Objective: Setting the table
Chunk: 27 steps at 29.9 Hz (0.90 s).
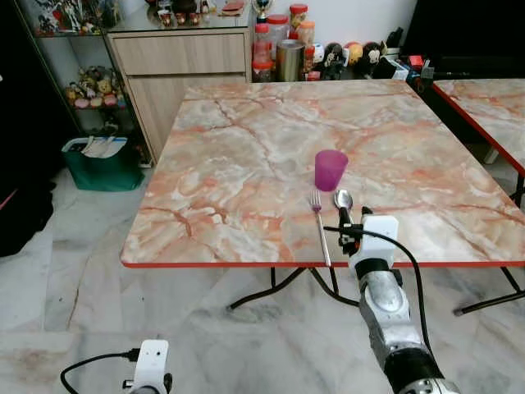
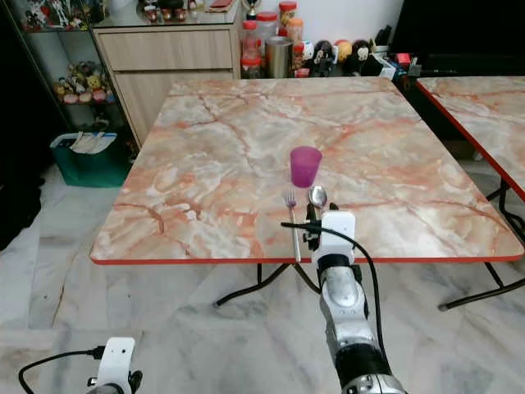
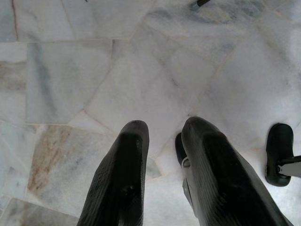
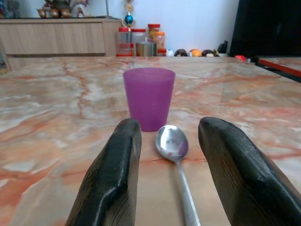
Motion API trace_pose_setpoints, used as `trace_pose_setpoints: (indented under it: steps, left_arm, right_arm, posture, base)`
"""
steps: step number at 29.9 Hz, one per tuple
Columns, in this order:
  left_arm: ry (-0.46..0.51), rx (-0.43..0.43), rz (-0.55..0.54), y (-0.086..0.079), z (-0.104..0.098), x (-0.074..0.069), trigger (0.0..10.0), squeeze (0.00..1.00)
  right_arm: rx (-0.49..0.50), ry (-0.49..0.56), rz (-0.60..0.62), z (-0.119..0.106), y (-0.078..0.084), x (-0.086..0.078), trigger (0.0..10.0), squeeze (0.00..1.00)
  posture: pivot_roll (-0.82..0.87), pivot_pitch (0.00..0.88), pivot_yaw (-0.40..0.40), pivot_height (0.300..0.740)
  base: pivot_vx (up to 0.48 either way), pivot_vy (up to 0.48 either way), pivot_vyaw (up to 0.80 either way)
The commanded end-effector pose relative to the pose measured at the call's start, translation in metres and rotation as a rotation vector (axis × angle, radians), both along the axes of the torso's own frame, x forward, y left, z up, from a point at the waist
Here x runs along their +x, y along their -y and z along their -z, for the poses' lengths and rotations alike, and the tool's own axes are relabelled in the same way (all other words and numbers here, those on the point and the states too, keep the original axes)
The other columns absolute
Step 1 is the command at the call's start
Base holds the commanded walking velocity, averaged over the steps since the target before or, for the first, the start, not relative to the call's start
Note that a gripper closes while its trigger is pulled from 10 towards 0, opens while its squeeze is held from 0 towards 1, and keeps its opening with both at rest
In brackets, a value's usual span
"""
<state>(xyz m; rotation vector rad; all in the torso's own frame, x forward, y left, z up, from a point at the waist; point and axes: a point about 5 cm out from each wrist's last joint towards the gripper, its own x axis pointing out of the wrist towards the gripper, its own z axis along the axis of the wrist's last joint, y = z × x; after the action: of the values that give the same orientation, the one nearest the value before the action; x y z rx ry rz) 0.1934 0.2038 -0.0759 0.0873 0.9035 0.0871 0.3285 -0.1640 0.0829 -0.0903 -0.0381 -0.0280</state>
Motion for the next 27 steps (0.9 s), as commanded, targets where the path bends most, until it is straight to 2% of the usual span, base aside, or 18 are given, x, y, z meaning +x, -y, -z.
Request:
trace_pose_setpoints:
  steps: [1, 2, 5, 14, 27]
  left_arm:
    - [0.000, -0.004, -0.016, 0.000, 0.000, 0.001, 10.0, 0.00]
    - [0.001, -0.005, -0.016, 0.000, -0.001, 0.001, 10.0, 0.00]
    - [0.006, -0.007, -0.011, 0.001, -0.001, 0.003, 10.0, 0.00]
    - [0.009, -0.011, -0.016, 0.002, -0.002, 0.004, 10.0, 0.00]
    - [0.009, -0.012, -0.018, 0.002, -0.001, 0.004, 10.0, 0.00]
  right_arm:
    - [-0.003, -0.017, 0.009, 0.000, 0.001, 0.003, 10.0, 0.18]
    - [-0.001, -0.018, 0.009, 0.000, 0.000, 0.004, 10.0, 0.00]
    - [0.007, -0.011, -0.001, -0.003, -0.003, 0.007, 10.0, 0.00]
    - [0.005, -0.022, -0.030, -0.005, -0.013, 0.012, 10.0, 0.00]
    - [0.022, -0.048, -0.001, 0.000, -0.007, 0.011, 10.0, 0.00]
  posture:
    - [-0.02, 0.000, 0.009, 0.719]
    - [-0.02, 0.000, 0.009, 0.719]
    - [-0.02, 0.000, 0.009, 0.719]
    - [-0.02, 0.000, 0.004, 0.719]
    - [-0.02, 0.000, 0.002, 0.719]
  base:
    - [0.000, 0.000, 0.00]
    - [0.000, 0.000, 0.00]
    - [0.000, 0.000, 0.00]
    - [0.290, 0.000, 0.00]
    - [0.299, 0.000, 0.00]
